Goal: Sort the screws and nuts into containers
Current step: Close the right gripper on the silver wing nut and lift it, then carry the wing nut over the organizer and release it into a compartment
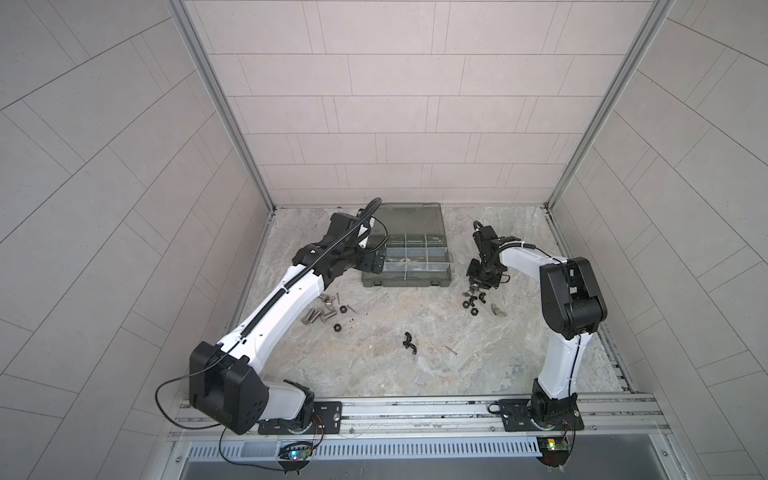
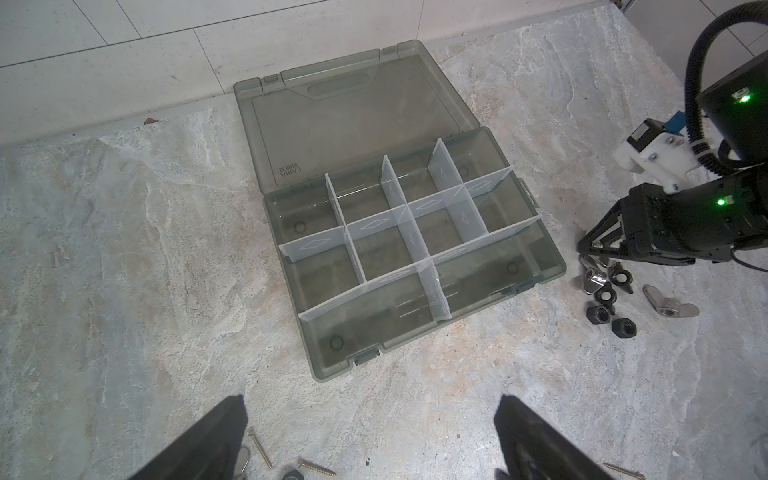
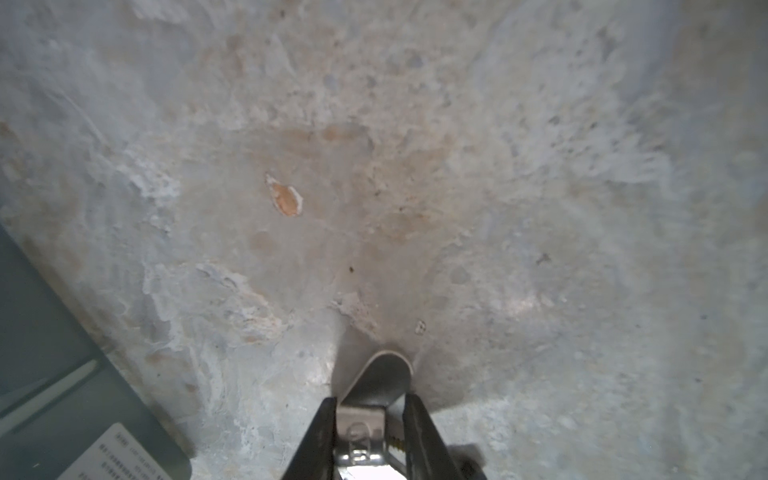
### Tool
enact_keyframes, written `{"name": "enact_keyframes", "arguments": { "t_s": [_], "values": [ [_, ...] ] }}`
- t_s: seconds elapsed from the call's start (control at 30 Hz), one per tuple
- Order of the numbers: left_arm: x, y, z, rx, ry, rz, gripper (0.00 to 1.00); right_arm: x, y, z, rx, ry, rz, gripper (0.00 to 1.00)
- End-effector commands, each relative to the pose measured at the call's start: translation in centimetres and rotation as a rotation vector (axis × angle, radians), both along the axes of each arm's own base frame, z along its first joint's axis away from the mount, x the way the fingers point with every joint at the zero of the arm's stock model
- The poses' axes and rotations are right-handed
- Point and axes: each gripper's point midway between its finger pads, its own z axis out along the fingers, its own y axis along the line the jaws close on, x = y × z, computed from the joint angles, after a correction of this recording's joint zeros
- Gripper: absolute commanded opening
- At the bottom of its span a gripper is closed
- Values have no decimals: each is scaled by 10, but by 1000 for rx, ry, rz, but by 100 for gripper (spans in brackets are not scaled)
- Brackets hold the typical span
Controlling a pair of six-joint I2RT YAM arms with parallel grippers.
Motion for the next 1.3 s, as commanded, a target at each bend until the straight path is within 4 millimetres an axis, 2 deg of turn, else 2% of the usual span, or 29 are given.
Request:
{"name": "enact_keyframes", "arguments": {
  "t_s": [0.0,0.27,0.47,0.63,0.87,1.03,1.27],
  "values": [
    [-5,0,4,-14,-11,-4,100,-15,-9,-5,-43,68,-3,24],
    [-5,-3,4,-31,-18,-8,100,-8,-11,11,-61,48,23,18],
    [-4,-8,2,-37,-20,-35,100,4,-15,35,-106,8,52,16],
    [6,-18,5,-54,-17,-61,100,18,-12,54,-122,-38,78,16],
    [14,-30,10,-74,2,-99,100,41,14,74,-73,-125,110,15],
    [15,-31,12,-67,2,-107,100,61,46,90,-12,-196,161,15],
    [8,-32,9,-95,30,-105,100,81,78,88,55,-236,196,16]
  ]
}}
